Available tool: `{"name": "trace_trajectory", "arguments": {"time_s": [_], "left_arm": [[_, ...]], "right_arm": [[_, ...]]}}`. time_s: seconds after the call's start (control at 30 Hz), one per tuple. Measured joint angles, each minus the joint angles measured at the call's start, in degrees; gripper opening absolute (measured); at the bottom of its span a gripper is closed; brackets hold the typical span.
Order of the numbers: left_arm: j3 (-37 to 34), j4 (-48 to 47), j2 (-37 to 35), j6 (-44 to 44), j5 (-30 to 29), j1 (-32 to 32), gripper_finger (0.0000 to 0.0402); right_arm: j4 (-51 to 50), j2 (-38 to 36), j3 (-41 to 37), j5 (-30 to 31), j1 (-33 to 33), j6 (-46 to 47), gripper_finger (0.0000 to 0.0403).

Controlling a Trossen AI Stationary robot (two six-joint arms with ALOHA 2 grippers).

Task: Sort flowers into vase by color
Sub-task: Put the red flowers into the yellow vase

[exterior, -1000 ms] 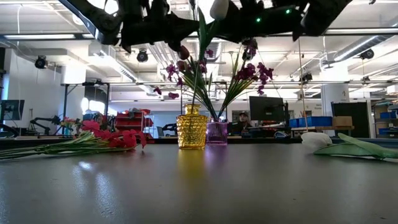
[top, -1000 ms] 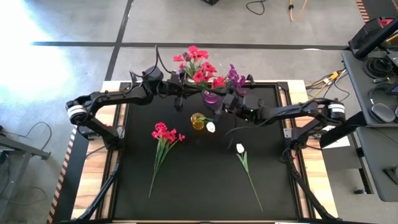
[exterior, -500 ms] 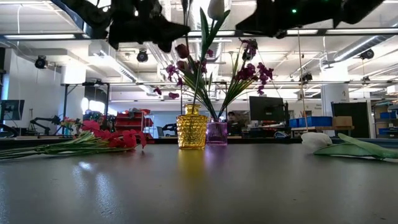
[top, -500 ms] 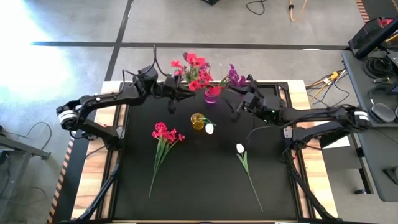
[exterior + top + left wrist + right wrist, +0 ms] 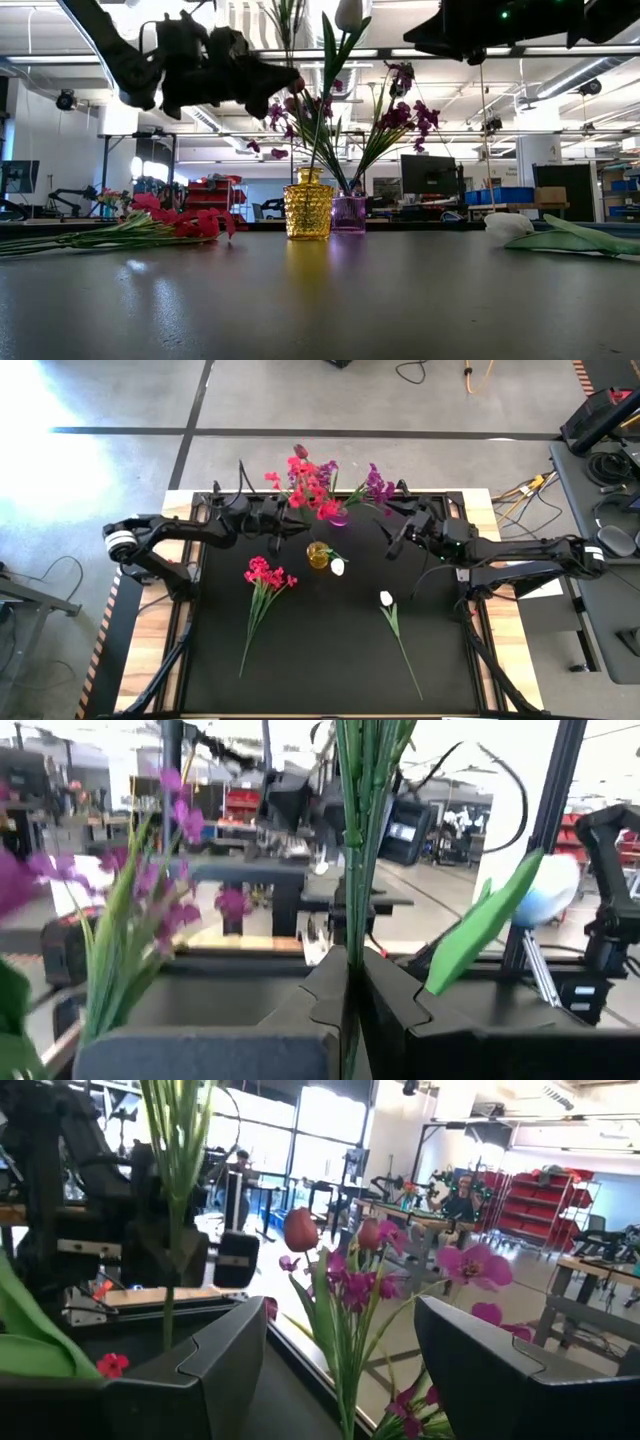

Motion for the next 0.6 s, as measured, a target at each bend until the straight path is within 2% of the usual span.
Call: {"name": "trace_trajectory", "arguments": {"time_s": [0.6], "left_arm": [[1.3,-0.3,9.6,0.6,-3.4,-1.2,0.0000]], "right_arm": [[-0.5,0.3,0.0,-0.1,1.9,-0.3,0.0244]]}}
